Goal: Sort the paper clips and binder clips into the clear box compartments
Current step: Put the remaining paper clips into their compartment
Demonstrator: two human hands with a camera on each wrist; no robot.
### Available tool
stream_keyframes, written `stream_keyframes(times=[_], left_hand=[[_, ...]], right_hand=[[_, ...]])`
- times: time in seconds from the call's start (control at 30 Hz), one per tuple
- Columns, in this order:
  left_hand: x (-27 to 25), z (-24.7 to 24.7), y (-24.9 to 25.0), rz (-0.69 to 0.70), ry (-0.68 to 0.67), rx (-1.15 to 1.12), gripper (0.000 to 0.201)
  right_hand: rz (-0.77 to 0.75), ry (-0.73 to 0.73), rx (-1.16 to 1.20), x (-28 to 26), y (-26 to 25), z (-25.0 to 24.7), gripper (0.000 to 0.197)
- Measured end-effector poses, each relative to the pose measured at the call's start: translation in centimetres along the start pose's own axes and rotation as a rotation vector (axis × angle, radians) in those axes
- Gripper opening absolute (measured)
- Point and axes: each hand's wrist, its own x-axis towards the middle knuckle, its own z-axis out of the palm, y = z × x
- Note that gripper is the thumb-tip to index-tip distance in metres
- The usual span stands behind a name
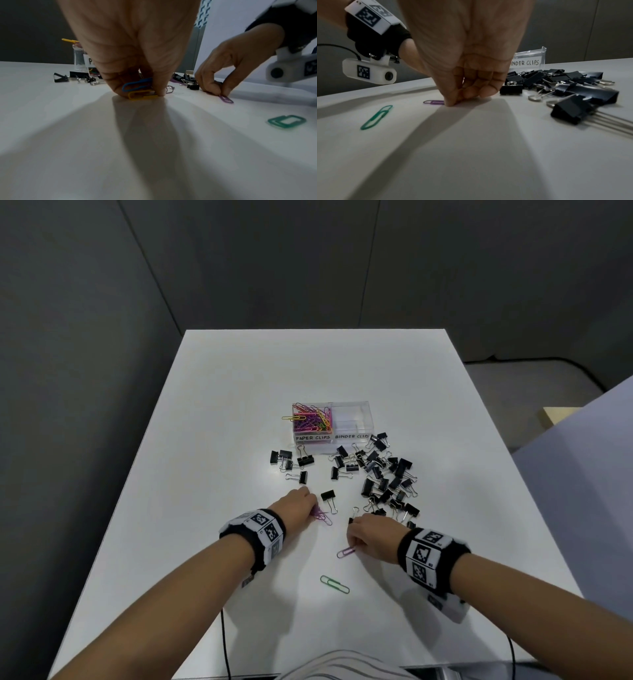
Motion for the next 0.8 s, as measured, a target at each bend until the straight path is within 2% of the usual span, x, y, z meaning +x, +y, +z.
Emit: stream_keyframes(times=[0.2, 0.37, 0.53, 0.6, 0.7, 0.8], left_hand=[[-0.7, -0.1, 0.3, -0.016, -0.033, 0.043, 0.028], [-1.8, -0.3, 0.2, -0.042, -0.032, 0.004, 0.031], [-2.8, -1.3, -0.4, -0.096, -0.073, -0.072, 0.027], [-3.5, -1.6, -0.8, -0.083, -0.082, -0.067, 0.027], [-4.6, -1.8, -1.2, -0.069, -0.024, -0.006, 0.027], [-5.7, -1.8, -1.3, -0.095, -0.015, 0.071, 0.036]], right_hand=[[-0.023, 0.025, 0.036, -0.4, -0.1, 0.2, 0.018], [-0.013, 0.000, -0.044, -0.6, -0.4, 0.3, 0.016], [0.071, -0.034, -0.004, -0.9, -1.1, 0.2, 0.034], [0.105, -0.032, 0.011, -0.9, -1.6, 0.1, 0.027], [0.203, -0.006, 0.052, -0.5, -1.7, -0.4, 0.015], [0.278, 0.036, 0.114, -0.6, -1.7, -0.5, 0.012]])
